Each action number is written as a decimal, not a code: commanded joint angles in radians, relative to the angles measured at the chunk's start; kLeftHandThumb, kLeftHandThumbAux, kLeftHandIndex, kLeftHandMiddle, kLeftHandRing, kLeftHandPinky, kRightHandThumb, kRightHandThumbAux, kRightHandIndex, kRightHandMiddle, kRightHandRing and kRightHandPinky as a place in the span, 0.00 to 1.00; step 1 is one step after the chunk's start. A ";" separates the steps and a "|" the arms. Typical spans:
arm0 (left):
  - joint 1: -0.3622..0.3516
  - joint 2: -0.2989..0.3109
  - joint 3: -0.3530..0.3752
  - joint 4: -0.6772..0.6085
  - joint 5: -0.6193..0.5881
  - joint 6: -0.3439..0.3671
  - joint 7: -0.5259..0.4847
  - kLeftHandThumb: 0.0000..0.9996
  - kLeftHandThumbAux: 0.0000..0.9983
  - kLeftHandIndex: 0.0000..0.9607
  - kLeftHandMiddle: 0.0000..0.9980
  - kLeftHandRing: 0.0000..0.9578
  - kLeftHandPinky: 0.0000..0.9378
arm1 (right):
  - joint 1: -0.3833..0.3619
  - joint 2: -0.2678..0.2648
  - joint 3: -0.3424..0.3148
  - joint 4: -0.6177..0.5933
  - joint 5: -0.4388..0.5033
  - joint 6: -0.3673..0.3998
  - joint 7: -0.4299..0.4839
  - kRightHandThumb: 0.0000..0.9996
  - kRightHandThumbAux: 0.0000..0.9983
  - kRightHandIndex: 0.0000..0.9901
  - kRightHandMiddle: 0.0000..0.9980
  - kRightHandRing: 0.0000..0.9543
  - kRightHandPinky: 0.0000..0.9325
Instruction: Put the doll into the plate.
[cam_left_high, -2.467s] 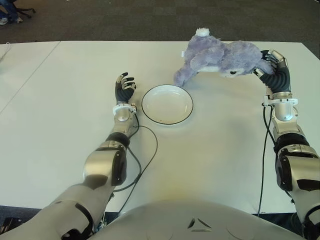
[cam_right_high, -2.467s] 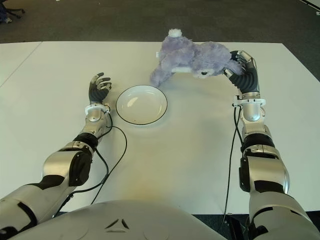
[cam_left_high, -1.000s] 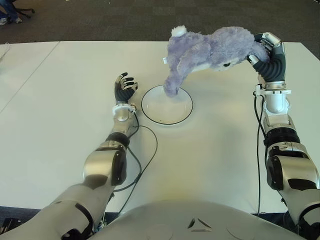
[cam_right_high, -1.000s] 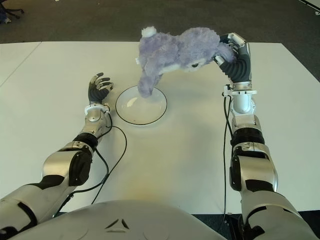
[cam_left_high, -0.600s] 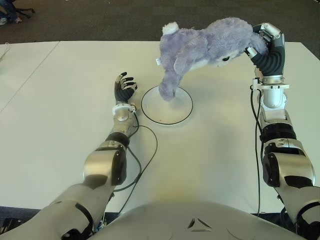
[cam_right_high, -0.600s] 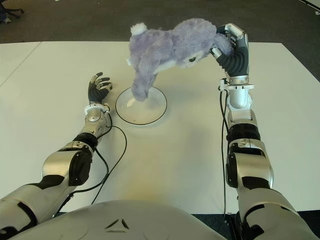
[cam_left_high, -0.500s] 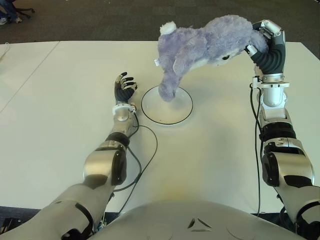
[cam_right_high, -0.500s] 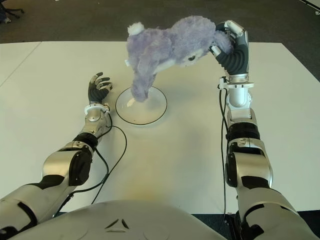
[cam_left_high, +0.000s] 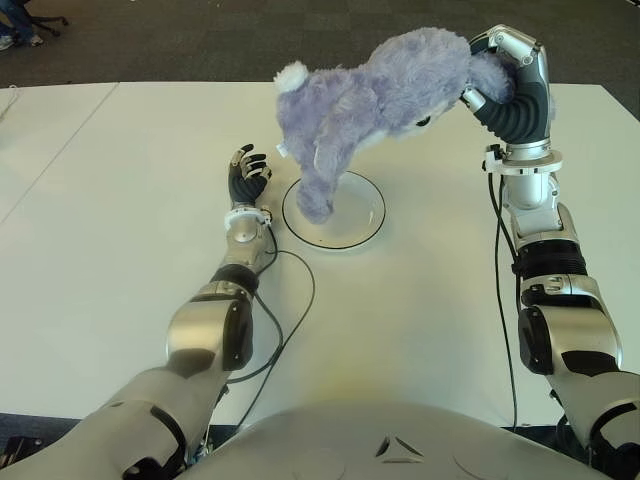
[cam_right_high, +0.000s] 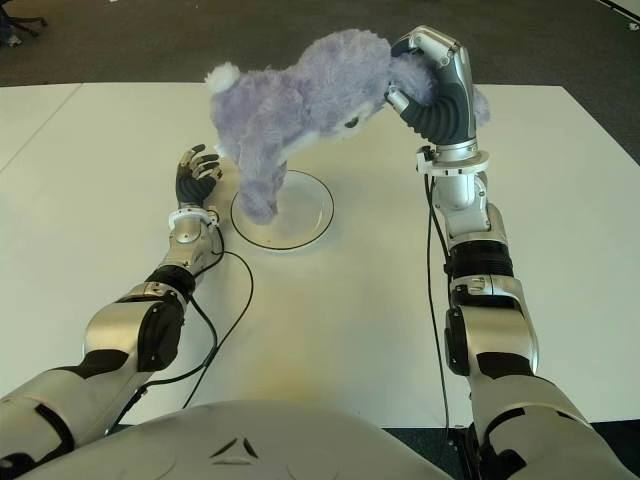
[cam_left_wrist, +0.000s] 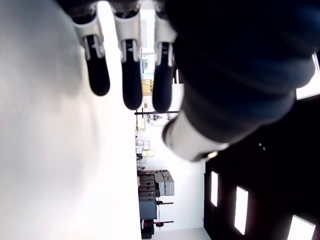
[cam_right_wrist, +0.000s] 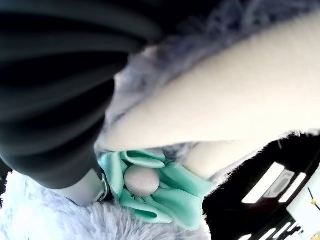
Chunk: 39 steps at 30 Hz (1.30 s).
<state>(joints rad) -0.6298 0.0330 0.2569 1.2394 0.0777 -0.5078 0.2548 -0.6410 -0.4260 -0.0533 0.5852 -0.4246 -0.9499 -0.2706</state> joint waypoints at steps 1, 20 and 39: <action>0.168 -0.033 0.006 0.119 -0.008 0.114 -0.023 0.40 0.93 0.20 0.33 0.36 0.38 | -0.032 -0.001 0.013 -0.001 0.036 0.000 0.026 0.70 0.72 0.44 0.86 0.90 0.90; 0.169 -0.035 -0.005 0.119 0.006 0.111 0.006 0.34 0.91 0.23 0.35 0.39 0.43 | -0.053 0.067 0.043 0.000 -0.005 0.057 0.003 0.70 0.72 0.44 0.86 0.90 0.90; 0.175 -0.023 -0.038 0.122 0.030 0.124 0.006 0.19 0.88 0.24 0.33 0.39 0.42 | -0.131 0.129 0.095 0.149 0.004 -0.002 -0.024 0.70 0.72 0.44 0.86 0.91 0.91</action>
<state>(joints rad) -0.6300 0.0402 0.2231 1.2394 0.0985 -0.5078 0.2554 -0.7201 -0.3210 0.0312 0.7036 -0.4369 -0.9294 -0.2772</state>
